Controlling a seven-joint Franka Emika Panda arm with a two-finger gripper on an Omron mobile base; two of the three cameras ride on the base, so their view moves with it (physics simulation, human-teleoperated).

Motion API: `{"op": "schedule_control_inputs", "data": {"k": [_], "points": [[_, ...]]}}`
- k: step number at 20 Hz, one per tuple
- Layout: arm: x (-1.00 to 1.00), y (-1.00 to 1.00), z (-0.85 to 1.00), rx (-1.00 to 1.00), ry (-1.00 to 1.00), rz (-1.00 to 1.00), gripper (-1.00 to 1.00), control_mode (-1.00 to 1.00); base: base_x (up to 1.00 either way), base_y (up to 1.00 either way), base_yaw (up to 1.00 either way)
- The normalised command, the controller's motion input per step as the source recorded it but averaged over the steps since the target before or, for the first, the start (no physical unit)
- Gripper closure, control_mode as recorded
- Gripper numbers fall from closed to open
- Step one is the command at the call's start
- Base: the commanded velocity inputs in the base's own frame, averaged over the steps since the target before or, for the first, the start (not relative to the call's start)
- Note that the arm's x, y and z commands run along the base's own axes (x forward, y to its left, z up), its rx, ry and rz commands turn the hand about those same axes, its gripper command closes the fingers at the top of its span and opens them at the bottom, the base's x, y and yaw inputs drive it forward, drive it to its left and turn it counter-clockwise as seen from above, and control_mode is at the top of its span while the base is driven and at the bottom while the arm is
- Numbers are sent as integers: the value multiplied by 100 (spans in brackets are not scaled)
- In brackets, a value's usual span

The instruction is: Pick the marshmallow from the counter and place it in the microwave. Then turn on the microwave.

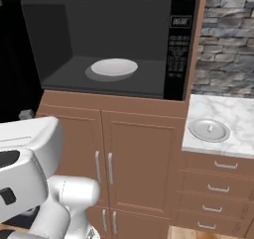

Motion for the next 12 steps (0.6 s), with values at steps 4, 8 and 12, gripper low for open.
{"op": "schedule_control_inputs", "data": {"k": [4, 8, 12], "points": [[0, 0, 0, 0, 0, 0, -100, 100, -32, -65, -5], [0, 0, 0, 0, 0, 0, -100, 100, -21, -67, -7], [0, 0, 0, 0, 0, 0, -100, 100, -2, -66, -5]]}}
